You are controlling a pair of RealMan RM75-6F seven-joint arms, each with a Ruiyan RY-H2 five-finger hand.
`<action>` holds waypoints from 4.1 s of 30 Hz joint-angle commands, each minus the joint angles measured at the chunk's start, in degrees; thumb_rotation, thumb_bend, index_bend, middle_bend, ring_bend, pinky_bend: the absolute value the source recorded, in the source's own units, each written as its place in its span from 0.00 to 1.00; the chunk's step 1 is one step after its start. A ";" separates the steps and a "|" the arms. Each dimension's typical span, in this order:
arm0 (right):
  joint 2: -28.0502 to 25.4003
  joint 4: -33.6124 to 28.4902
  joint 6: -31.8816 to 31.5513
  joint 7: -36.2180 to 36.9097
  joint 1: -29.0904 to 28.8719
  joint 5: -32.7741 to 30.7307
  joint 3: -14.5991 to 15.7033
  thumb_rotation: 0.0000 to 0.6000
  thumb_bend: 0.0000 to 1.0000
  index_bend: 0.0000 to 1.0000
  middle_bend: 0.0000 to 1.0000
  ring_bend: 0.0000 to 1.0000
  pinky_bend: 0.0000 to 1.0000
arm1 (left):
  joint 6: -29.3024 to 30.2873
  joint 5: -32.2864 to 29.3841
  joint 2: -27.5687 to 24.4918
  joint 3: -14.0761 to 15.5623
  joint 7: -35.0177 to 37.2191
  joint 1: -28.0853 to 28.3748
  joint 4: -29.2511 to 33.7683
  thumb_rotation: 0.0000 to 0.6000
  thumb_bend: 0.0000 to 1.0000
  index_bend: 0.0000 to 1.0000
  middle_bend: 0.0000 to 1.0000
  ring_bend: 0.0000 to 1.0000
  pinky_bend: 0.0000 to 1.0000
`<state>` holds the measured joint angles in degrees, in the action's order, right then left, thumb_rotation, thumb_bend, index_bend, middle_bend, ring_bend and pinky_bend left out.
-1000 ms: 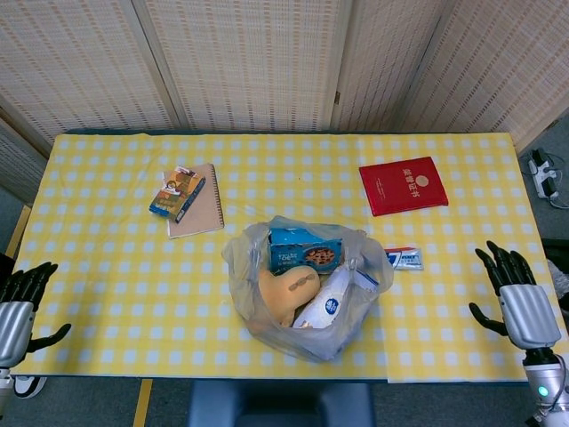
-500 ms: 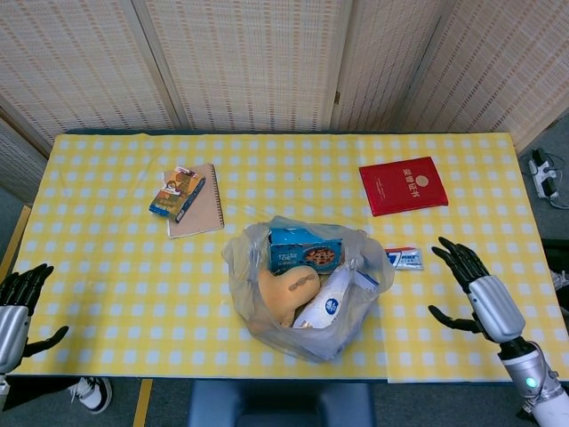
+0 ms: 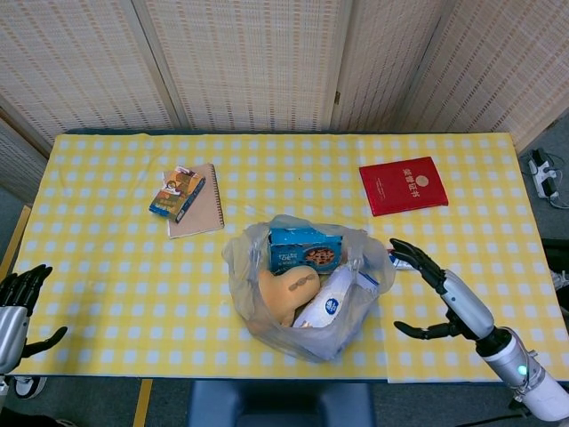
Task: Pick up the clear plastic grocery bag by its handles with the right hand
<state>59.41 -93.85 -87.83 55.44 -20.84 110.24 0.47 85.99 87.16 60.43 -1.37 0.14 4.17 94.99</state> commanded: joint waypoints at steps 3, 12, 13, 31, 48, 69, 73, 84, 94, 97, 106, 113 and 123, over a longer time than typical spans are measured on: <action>-0.43 0.15 -1.83 5.50 -1.86 1.73 1.57 1.00 0.28 0.00 0.00 0.00 0.00 | 0.02 -0.06 0.04 -0.02 -0.07 -0.04 0.01 1.00 0.23 0.00 0.11 0.12 0.10; 0.57 1.29 -1.54 11.40 -4.16 2.02 3.34 1.00 0.28 0.00 0.00 0.00 0.00 | -0.02 -0.13 0.00 -0.07 0.05 -0.05 -0.06 1.00 0.23 0.00 0.11 0.12 0.10; 0.74 1.43 -1.25 12.24 -4.50 1.98 3.56 1.00 0.28 0.00 0.00 0.00 0.00 | -0.02 -0.10 0.00 -0.06 0.04 -0.05 -0.07 1.00 0.23 0.00 0.11 0.12 0.10; 2.28 0.66 3.71 20.21 -11.20 1.91 5.72 1.00 0.28 0.00 0.00 0.00 0.00 | -0.18 0.18 -0.07 0.04 0.63 0.02 -0.30 1.00 0.23 0.00 0.11 0.12 0.10; 3.13 -1.77 9.91 25.76 -17.94 -1.39 4.72 1.00 0.28 0.00 0.00 0.00 0.00 | 2.05 1.42 -0.53 0.14 1.72 -0.89 -0.21 1.00 0.23 0.00 0.11 0.12 0.10; 6.29 -2.19 15.17 32.11 -25.11 -3.47 3.69 1.00 0.26 0.00 0.00 0.00 0.00 | 3.28 2.01 -1.22 0.13 3.60 -1.58 -0.42 1.00 0.23 0.00 0.11 0.12 0.10; 6.96 -2.09 16.37 32.77 -26.71 -3.58 3.30 1.00 0.26 0.00 0.00 0.00 0.00 | 3.52 2.06 -1.34 0.08 3.97 -1.70 -0.47 1.00 0.22 0.00 0.11 0.12 0.10; 9.59 -1.79 20.16 31.79 -30.06 -6.17 1.78 1.00 0.26 0.00 0.00 0.00 0.00 | 4.43 2.37 -1.89 0.05 5.84 -2.20 -0.84 1.00 0.23 0.00 0.11 0.12 0.10; 11.82 -1.20 22.06 31.26 -32.83 -7.22 0.43 1.00 0.26 0.00 0.00 0.00 0.00 | 4.87 2.56 -2.23 -0.01 7.23 -2.45 -1.22 1.00 0.23 0.00 0.11 0.12 0.10; 12.38 -0.83 22.17 31.32 -33.28 -7.54 0.21 1.00 0.26 0.00 0.00 0.00 0.00 | 5.10 2.70 -2.34 0.02 7.61 -2.57 -1.28 1.00 0.23 0.00 0.11 0.12 0.10; 13.94 0.27 21.99 31.10 -34.71 -7.99 -0.87 1.00 0.26 0.00 0.00 0.00 0.00 | 5.37 2.80 -2.60 0.02 8.41 -2.78 -1.41 1.00 0.23 0.00 0.11 0.12 0.10; 15.74 1.84 22.83 31.56 -36.17 -8.97 -1.82 1.00 0.26 0.00 0.00 0.00 0.00 | 5.47 3.02 -2.76 0.10 8.88 -2.87 -1.48 1.00 0.23 0.00 0.11 0.12 0.10; 18.42 5.22 22.72 33.55 -38.30 -10.28 -4.02 1.00 0.26 0.00 0.00 0.02 0.00 | 5.92 2.90 -2.98 -0.04 9.71 -3.15 -1.73 1.00 0.23 0.00 0.11 0.12 0.10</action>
<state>77.65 -88.79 -65.17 88.83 -58.96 100.09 -3.39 91.87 90.04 57.46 -1.40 9.82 1.04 93.28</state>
